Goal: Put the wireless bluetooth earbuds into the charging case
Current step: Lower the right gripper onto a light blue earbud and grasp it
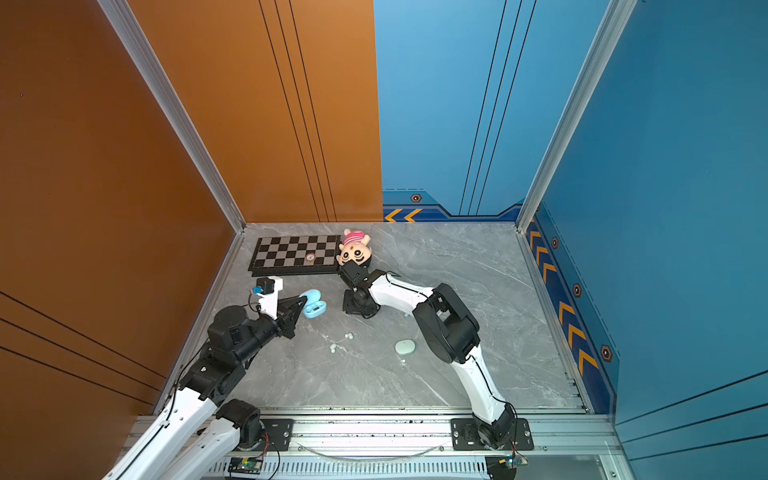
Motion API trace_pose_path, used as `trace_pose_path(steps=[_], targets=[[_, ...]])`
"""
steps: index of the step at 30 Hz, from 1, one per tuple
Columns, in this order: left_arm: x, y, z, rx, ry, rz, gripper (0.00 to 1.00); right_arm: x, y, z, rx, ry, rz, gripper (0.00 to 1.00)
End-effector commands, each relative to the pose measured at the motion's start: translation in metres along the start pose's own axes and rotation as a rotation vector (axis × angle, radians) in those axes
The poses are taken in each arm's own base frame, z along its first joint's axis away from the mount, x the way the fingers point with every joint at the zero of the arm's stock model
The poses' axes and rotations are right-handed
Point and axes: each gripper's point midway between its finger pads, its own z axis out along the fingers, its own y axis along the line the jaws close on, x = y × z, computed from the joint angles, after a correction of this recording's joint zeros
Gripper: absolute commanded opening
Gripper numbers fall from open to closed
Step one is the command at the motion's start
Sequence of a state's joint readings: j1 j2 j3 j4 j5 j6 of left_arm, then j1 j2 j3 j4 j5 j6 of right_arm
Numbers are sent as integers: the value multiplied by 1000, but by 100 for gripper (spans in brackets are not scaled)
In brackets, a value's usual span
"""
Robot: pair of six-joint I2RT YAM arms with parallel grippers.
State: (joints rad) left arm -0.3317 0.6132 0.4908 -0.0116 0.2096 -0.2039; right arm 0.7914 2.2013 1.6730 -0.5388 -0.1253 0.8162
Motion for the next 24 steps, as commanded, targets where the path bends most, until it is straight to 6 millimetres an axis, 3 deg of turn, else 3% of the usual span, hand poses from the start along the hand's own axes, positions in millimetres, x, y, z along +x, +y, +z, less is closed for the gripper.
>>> trace_pose_path(steps=[1, 17, 24], targets=[[1, 0, -2, 14, -3, -5, 0, -11, 1, 5, 11, -34, 31, 31], [1, 2, -4, 14, 4, -8, 0, -8, -1, 16, 26, -24, 11, 15], [5, -4, -3, 53, 23, 21, 0, -20, 3, -9, 13, -78, -33, 12]])
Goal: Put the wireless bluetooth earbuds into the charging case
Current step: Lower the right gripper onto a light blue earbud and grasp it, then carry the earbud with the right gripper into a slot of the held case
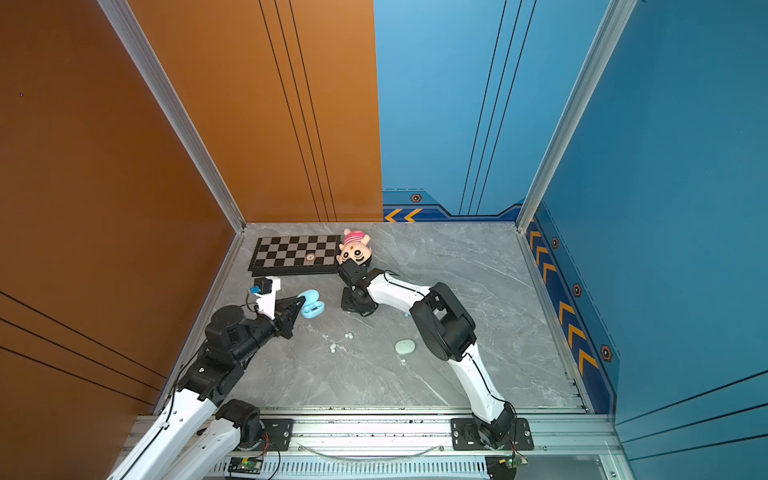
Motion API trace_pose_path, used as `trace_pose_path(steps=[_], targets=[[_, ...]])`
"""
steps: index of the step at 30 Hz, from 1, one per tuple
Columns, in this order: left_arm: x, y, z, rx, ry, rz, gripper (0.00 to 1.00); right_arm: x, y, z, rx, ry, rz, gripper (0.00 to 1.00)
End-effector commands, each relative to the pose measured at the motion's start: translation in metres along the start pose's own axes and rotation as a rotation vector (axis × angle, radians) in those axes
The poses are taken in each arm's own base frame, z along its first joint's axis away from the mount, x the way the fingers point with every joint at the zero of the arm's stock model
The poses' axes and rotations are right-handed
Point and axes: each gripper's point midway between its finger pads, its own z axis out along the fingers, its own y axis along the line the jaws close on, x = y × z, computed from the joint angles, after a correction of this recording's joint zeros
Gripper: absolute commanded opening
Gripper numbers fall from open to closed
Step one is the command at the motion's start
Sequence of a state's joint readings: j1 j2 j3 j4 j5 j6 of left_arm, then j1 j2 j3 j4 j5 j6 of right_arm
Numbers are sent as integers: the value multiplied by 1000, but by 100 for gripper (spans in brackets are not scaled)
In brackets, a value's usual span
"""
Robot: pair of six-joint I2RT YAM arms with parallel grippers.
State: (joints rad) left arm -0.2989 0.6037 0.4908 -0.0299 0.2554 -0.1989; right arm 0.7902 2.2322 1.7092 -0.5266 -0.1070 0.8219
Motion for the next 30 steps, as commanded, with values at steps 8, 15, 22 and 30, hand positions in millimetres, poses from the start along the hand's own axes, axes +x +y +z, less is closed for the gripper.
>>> trace_pose_path(steps=[8, 15, 22, 30], targets=[[19, -26, 6, 167, 30, 201, 0, -18, -13, -71, -14, -108, -51, 12], [28, -42, 27, 213, 17, 317, 0, -3, -39, -121, -12, -103, -67, 12], [34, -58, 62, 226, -4, 365, 0, 17, -45, -174, -71, -102, -117, 13], [24, -78, 85, 303, -9, 374, 0, 39, -33, -207, -148, -100, -215, 13]])
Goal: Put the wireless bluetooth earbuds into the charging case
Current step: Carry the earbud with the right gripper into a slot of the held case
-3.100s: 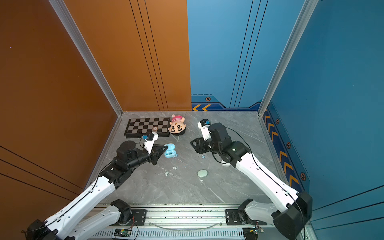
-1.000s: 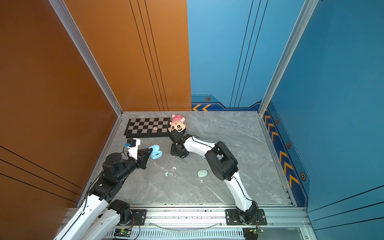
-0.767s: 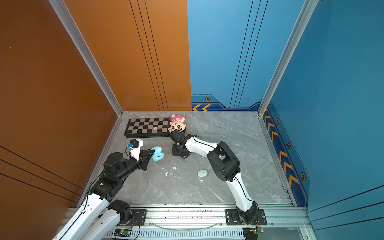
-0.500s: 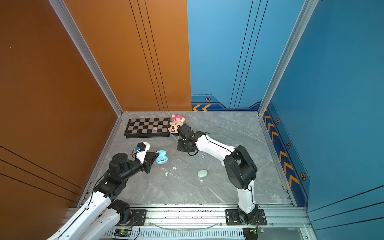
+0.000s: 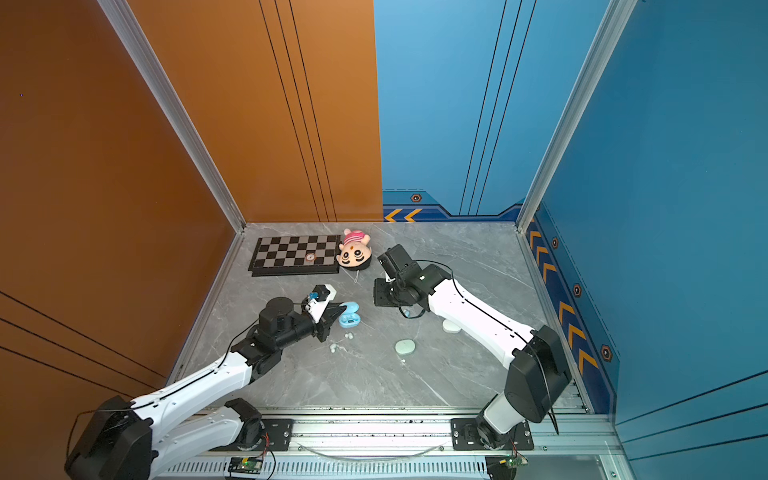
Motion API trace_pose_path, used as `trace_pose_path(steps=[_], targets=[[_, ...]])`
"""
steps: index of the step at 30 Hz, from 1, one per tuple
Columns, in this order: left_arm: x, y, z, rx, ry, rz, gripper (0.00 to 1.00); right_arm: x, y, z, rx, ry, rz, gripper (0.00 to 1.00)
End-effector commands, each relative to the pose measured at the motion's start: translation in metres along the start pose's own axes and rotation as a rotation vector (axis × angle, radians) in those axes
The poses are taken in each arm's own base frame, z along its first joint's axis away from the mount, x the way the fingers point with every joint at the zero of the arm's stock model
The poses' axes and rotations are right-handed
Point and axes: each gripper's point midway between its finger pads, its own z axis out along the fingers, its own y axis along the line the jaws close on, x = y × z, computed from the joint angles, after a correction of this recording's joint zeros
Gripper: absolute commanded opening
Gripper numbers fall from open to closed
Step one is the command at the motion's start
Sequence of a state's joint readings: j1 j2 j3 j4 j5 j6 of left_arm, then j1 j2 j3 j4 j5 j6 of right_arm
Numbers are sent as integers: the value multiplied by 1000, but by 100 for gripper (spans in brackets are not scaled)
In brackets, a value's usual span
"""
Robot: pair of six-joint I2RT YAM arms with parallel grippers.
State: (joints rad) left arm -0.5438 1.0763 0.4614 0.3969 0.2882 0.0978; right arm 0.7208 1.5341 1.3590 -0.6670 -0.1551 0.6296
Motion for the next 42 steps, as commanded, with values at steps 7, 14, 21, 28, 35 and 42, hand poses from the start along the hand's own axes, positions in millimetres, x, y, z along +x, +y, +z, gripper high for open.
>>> trace_pose_path(steps=[7, 14, 21, 28, 35, 42], targets=[[-54, -13, 9, 76, -128, 39, 0, 24, 13, -12, -32, 43, -159, 13], [-58, -21, 12, 129, -129, 23, 0, 16, 16, -20, -19, -35, -224, 14], [-58, -25, 13, 147, -127, 14, 0, 9, 21, -22, -21, -77, -237, 14], [-61, -26, 14, 153, -131, 11, 0, 8, 27, -17, -22, -82, -247, 14], [-63, -24, 15, 147, -134, 5, 0, 11, 27, -12, -13, -72, -257, 17], [-64, -23, 15, 141, -135, 0, 0, 15, 25, -7, -5, -57, -262, 20]])
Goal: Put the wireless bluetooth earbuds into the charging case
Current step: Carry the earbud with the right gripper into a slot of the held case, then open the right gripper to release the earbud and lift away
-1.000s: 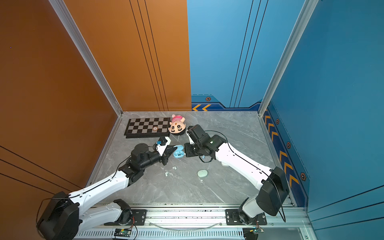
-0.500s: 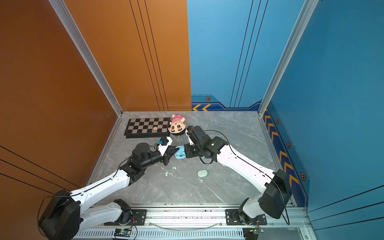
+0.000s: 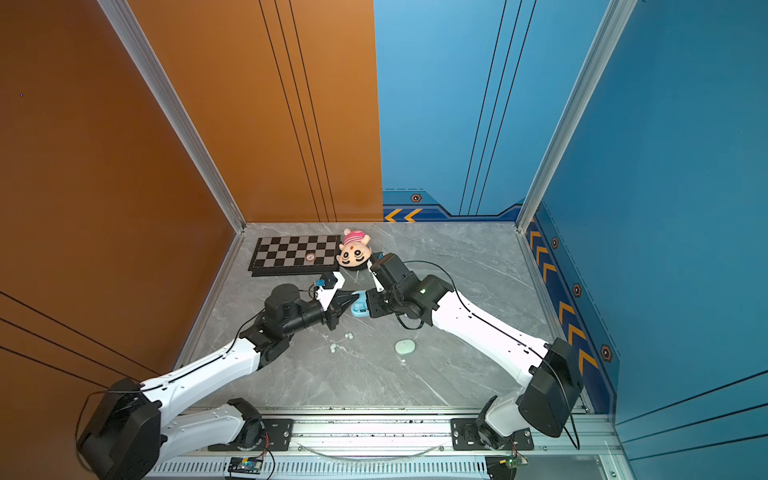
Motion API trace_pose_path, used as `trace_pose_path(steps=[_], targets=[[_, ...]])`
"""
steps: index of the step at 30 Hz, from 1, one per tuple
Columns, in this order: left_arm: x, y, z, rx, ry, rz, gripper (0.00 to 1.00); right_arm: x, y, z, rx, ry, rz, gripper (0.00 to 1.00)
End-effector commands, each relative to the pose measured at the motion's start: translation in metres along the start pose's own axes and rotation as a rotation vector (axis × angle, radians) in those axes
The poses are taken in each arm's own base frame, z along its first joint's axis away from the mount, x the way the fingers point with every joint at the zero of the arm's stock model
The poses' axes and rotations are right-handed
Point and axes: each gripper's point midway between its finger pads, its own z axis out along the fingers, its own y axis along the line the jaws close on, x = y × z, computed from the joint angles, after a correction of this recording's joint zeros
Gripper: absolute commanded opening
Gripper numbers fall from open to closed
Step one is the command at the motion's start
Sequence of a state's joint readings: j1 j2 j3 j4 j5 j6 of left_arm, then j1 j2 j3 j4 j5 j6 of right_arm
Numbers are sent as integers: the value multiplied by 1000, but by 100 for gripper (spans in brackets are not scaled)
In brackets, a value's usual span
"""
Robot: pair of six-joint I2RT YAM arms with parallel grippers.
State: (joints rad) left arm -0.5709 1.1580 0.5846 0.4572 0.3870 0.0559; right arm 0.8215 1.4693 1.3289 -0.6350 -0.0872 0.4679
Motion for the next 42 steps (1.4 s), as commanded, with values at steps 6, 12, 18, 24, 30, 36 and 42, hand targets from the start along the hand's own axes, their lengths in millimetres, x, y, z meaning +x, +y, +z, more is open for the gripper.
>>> trace_pose_path(steps=[6, 12, 18, 24, 30, 36, 42], targets=[[-12, -4, 2, 23, -28, 2, 0, 1, 0, 8, 8, 1, -8, 29], [-10, -3, 2, 20, -24, 1, 0, -3, 2, 7, -14, -8, 9, 33], [-4, -3, 3, 17, -12, -4, 0, -7, 8, 2, -57, -22, 30, 36], [-4, -1, 4, 11, -13, -4, 0, -4, 15, 5, -121, -12, 60, 36], [-5, -1, 5, 9, -17, -5, 0, -1, 17, 4, -135, -5, 62, 36], [-6, 0, 6, 8, -21, -11, 0, -4, 18, -4, -142, -26, 58, 36], [-10, 0, 6, 10, -30, -9, 0, -5, 13, -6, -121, -38, 62, 36]])
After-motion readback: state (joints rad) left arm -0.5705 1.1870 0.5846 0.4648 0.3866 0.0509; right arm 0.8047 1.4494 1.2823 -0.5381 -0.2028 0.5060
